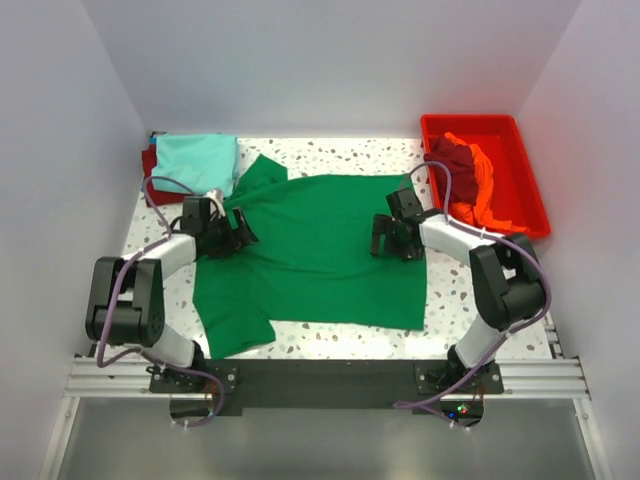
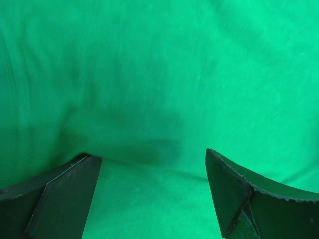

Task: Fold and stack the t-shirts
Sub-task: Flatten the tshirt out

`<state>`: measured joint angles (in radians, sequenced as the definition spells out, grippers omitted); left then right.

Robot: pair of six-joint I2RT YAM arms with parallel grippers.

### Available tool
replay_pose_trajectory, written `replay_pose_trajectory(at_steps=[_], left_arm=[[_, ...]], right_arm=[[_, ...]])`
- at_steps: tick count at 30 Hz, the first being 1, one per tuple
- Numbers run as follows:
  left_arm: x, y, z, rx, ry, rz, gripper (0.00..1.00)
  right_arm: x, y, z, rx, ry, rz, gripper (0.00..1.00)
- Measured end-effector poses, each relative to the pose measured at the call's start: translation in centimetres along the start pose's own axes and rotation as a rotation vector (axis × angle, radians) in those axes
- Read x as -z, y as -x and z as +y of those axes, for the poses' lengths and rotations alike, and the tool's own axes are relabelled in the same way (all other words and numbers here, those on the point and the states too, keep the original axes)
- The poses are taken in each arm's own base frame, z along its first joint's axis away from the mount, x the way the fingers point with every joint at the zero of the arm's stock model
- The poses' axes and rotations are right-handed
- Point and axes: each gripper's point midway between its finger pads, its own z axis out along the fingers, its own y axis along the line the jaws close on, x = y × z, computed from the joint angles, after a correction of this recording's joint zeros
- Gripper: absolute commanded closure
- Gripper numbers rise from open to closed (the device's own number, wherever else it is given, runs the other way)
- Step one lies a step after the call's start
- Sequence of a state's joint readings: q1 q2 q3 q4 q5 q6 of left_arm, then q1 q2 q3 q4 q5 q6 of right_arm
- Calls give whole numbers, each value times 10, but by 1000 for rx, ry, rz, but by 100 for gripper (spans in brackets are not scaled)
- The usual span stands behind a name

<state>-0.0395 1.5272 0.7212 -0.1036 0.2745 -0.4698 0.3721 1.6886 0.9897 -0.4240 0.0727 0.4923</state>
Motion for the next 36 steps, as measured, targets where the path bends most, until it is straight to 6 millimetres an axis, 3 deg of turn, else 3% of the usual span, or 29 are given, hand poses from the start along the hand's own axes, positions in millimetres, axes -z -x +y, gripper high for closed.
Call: replay_pose_trajectory(at_steps=[9, 24, 32, 36], left_arm=[[-23, 31, -11, -12, -35, -28, 9], [-64, 86, -28, -49, -77, -53, 9], [-69, 91, -34, -94, -62, -61, 6], [-61, 91, -34, -113, -39, -58, 5]], right_arm=[[-10, 18, -4, 19, -72, -11, 11], [-32, 74, -6, -11, -111, -25, 11], [-36, 86, -2, 6, -85, -20, 9], [-35, 93, 7, 27, -44, -17, 9]])
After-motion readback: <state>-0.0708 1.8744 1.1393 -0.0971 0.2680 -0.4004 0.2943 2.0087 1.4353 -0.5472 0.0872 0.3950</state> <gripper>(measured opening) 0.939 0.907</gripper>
